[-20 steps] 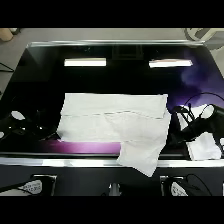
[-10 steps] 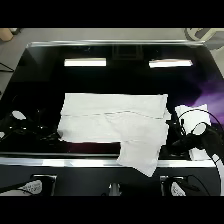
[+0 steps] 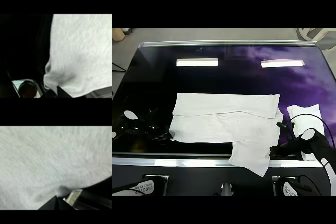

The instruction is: Fold the shirts.

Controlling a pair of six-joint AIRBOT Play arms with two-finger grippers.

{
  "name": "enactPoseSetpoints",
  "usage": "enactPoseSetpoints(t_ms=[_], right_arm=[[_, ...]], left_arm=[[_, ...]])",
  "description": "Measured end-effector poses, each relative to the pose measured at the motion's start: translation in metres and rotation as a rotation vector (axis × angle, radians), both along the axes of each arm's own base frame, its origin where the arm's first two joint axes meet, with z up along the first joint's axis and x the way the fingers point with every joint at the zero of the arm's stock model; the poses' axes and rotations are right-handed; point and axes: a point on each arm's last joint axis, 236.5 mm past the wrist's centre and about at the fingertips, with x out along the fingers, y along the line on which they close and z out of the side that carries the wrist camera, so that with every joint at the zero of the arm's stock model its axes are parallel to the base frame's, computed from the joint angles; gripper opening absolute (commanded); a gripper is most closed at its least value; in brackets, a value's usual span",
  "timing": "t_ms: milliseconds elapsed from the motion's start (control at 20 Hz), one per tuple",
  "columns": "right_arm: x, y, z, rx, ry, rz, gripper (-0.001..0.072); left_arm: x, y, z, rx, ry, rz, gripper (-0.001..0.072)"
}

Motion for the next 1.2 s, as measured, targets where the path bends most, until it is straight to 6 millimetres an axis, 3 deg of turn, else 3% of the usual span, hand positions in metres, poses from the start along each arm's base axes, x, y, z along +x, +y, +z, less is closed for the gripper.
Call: enactPoseSetpoints(t_ms=[150, 450, 600, 750, 900, 1050, 1200], right_arm=[[0.027, -0.002, 0.021, 0.01, -0.087, 0.037, 0.0017], [0.127, -0.021, 0.109, -0.046, -0.4, 0.051, 0.0015], [0.179, -0.029, 0.134, -0.057, -0.536, -0.012, 0.0015], [0.231, -0.033, 0.143, -0.033, -0.638, -0.087, 0.0015], [0.273, -0.044, 0.138, -0.034, -0.693, -0.156, 0.0015], [0.301, -0.057, 0.128, -0.054, -0.73, -0.21, 0.0015], [0.317, -0.066, 0.114, -0.075, -0.739, -0.245, 0.0016]], left_arm=[[0.016, -0.002, 0.017, -0.014, -0.074, -0.013, 0.0036], [0.073, 0.006, 0.075, 0.008, -0.264, 0.012, 0.0035], [0.106, 0.012, 0.098, 0.019, -0.344, 0.06, 0.0035], [0.138, 0.013, 0.107, -0.001, -0.384, 0.092, 0.0035], [0.171, 0.015, 0.105, -0.017, -0.389, 0.12, 0.0036], [0.203, 0.01, 0.1, -0.049, -0.397, 0.128, 0.0036], [0.227, -0.001, 0.086, -0.075, -0.388, 0.118, 0.0036]])
